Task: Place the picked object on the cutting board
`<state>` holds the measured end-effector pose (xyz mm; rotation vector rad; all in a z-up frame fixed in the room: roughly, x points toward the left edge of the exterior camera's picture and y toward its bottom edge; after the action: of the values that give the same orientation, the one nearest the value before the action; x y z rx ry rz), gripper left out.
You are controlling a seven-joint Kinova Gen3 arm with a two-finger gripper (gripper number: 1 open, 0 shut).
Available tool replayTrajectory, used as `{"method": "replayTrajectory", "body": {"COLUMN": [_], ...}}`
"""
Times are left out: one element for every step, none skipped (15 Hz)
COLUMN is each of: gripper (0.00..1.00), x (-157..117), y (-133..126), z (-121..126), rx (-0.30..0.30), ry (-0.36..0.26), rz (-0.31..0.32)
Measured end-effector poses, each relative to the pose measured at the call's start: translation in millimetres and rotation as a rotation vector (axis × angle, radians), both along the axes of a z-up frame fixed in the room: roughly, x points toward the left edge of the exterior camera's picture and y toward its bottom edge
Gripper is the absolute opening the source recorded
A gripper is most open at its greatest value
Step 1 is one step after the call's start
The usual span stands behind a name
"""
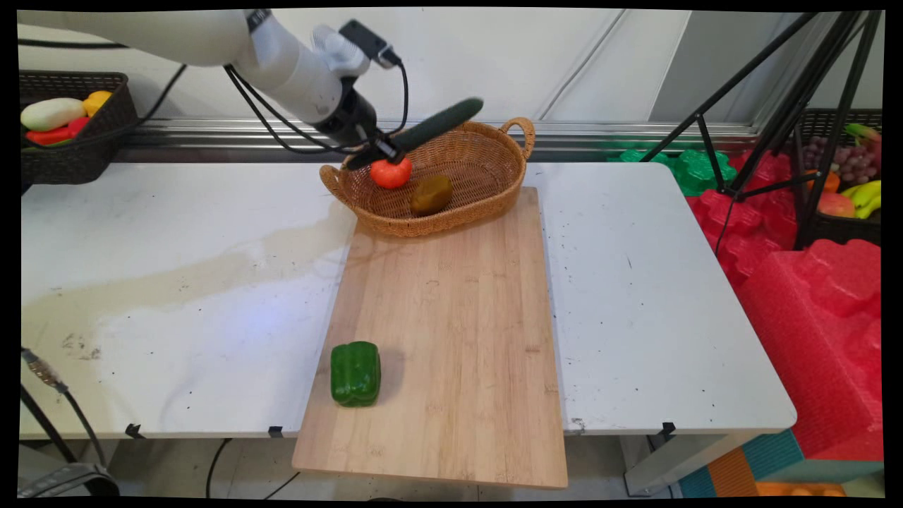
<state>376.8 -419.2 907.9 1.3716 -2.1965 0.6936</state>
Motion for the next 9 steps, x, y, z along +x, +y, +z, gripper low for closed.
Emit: {"method": "replayTrajectory", "body": {"gripper": [0.0, 0.0, 0.0, 0.0, 0.0, 0.0, 0.0, 0.0, 0.0], "x": [-3.2, -7.3, -11.5, -15.0, -19.7, -24.1, -27.5, -29.7, -32.4], "y": [5.5, 12.9, 21.6, 30.3, 41.0, 52.8, 63.0, 70.1, 80.8], "z": [9.7, 20.1, 28.8, 34.6, 39.5, 42.6, 44.2, 44.5, 44.4], "rx": [-0.021, -0.042, -0.057, -0.063, -0.063, -0.058, -0.051, -0.045, -0.036], "ry": [0.004, 0.01, 0.021, 0.033, 0.046, 0.058, 0.065, 0.069, 0.072], "rz": [-0.011, -0.025, -0.036, -0.043, -0.053, -0.064, -0.075, -0.083, -0.097]}}
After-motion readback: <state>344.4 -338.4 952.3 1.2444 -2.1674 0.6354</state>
